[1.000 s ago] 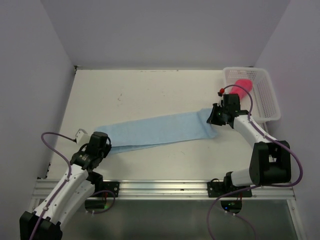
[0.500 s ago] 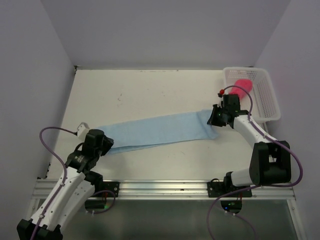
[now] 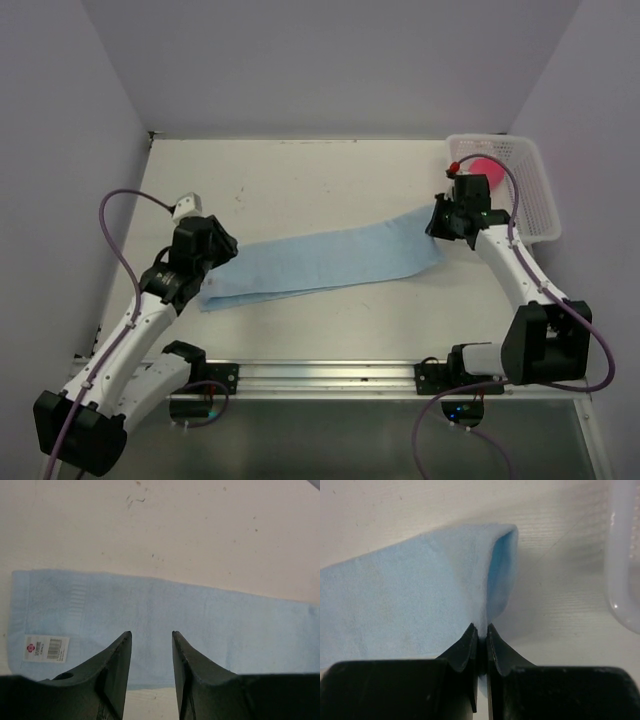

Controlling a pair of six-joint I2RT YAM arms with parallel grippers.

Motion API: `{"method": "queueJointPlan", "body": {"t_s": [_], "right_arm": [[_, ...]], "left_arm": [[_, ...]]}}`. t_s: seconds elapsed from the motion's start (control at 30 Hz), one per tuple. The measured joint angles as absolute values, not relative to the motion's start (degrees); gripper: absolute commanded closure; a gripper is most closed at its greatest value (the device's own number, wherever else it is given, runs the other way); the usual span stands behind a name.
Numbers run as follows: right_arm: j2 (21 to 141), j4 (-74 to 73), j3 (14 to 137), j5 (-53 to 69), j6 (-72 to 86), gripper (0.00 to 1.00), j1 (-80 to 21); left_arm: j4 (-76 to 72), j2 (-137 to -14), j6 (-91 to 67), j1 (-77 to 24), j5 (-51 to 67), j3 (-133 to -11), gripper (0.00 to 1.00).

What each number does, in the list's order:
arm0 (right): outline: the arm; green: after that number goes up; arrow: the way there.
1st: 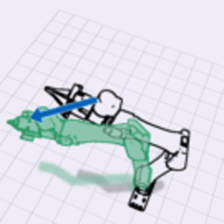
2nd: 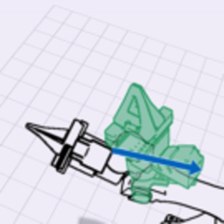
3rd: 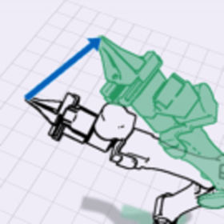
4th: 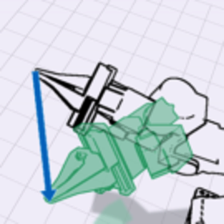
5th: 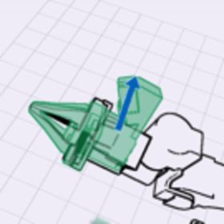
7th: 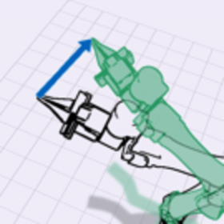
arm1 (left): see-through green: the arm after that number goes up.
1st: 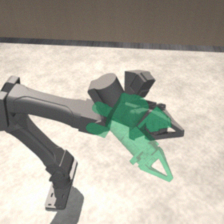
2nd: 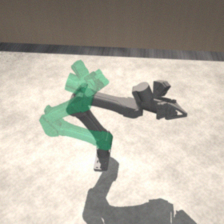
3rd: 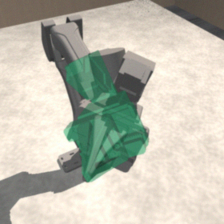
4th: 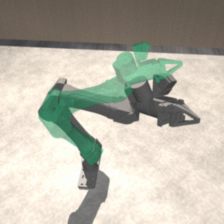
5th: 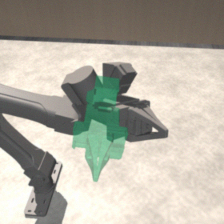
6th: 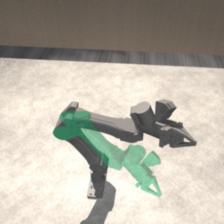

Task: Roll the towels
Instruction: Fold the towel

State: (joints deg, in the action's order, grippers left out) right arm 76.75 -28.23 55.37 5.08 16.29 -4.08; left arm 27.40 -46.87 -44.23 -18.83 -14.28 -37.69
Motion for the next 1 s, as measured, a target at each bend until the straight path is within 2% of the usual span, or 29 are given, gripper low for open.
{"method": "queueJointPlan", "body": {"t_s": [0.33, 0.57, 0.83, 1.0], "right_arm": [[75.75, -37.67, 68.84, -8.49, 12.14, 1.00, -4.12], [76.73, -42.83, 79.53, -17.21, 9.28, 1.00, -4.10], [76.99, -45.45, 82.59, -13.23, 9.28, 1.00, -5.06], [77.36, -45.78, 82.59, -8.16, 10.39, 1.00, -10.87]], "left_arm": [[19.92, -57.71, -29.32, -18.83, -13.54, -49.71, 0.57], [16.03, -59.75, -22.11, -18.83, -12.29, -50.61, 0.53], [12.03, -61.12, -18.79, -18.72, -8.51, -46.13, 0.52], [11.44, -60.93, -18.15, -18.46, -7.70, -45.95, 0.51]]}}
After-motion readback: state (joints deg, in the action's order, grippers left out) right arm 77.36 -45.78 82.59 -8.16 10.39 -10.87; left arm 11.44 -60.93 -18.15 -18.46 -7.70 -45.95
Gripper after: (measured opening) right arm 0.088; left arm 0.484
